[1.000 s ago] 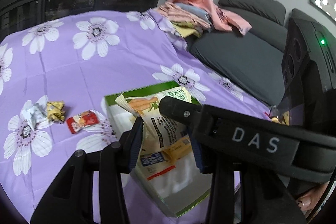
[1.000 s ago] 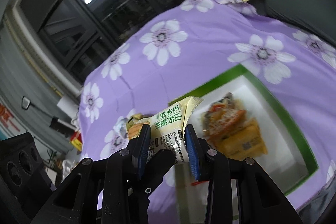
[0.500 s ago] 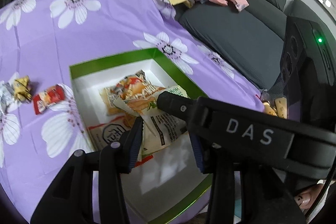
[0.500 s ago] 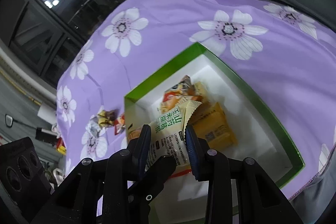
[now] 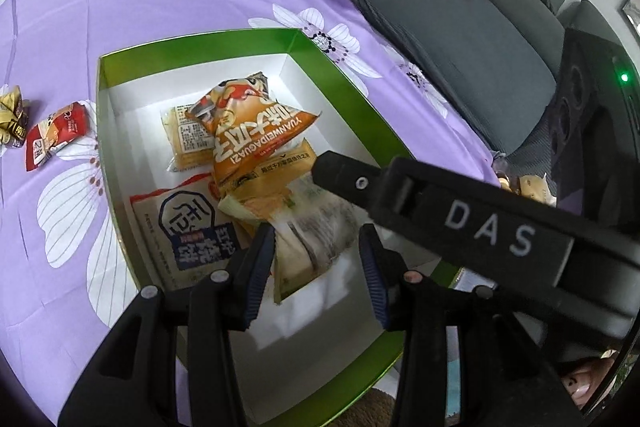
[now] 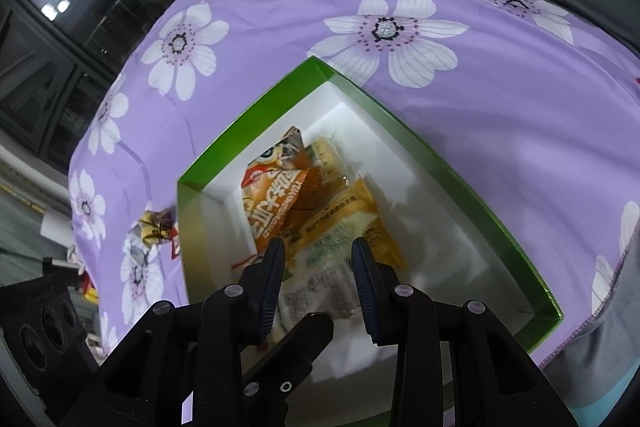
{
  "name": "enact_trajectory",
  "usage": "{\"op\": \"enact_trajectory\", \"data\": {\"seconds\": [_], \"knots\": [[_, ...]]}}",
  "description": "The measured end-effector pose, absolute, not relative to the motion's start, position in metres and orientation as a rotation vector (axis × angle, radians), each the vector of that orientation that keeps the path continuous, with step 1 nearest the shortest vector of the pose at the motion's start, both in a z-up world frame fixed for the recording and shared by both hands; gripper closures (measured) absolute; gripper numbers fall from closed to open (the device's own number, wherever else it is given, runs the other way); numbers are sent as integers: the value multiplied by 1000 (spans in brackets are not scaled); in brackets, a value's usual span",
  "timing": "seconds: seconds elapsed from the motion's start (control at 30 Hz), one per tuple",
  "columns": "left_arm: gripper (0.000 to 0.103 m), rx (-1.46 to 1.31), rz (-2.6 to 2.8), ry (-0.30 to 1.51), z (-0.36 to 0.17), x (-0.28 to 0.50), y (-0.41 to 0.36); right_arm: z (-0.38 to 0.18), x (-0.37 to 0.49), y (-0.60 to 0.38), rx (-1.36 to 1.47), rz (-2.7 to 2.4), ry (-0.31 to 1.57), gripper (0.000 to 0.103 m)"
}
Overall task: Organize snacks
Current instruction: 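Carry the corn bag over the white box and release it inside, then move the right gripper back to the red snack pack on the bedspread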
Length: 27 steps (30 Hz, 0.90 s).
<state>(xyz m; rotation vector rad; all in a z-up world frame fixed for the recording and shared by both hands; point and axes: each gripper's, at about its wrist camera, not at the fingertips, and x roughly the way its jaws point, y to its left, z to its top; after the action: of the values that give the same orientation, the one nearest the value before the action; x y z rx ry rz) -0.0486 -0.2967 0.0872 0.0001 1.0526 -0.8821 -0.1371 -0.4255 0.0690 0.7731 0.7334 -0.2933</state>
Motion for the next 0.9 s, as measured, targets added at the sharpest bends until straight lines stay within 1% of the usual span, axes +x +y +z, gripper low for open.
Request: {"op": "enact_trajectory", "data": {"seconds": [0.03, 0.1, 0.17, 0.33, 0.4, 0.47, 0.6, 0.63, 0.67, 0.8, 0.9], "knots": [[59, -3, -878, 1047, 88, -49, -295, 70, -138, -426, 780, -289, 725, 66], [59, -10, -877, 1032, 92, -49, -291, 72, -140, -428, 798, -283, 698, 62], [57, -14, -869, 1014, 97, -51, -284, 75, -143, -428, 798, -294, 672, 54], [53, -17, -810, 964, 108, -56, -258, 86, -147, -426, 784, -338, 622, 50], [50, -37, -790, 946, 112, -58, -243, 92, -146, -421, 769, -344, 605, 44], [41, -62, -766, 922, 118, -62, -223, 97, -146, -415, 758, -341, 586, 35], [38, -93, -673, 878, 124, -70, -180, 114, -143, -394, 732, -326, 520, 28], [35, -126, -647, 868, 125, -73, -161, 118, -141, -386, 723, -306, 504, 25], [31, -150, -630, 865, 125, -73, -150, 122, -139, -377, 715, -274, 491, 24], [25, -196, -519, 829, 126, -79, -98, 130, -131, -346, 684, -177, 478, 21], [18, -229, -435, 773, 126, -88, -62, 134, -127, -323, 663, -177, 472, 21]]}}
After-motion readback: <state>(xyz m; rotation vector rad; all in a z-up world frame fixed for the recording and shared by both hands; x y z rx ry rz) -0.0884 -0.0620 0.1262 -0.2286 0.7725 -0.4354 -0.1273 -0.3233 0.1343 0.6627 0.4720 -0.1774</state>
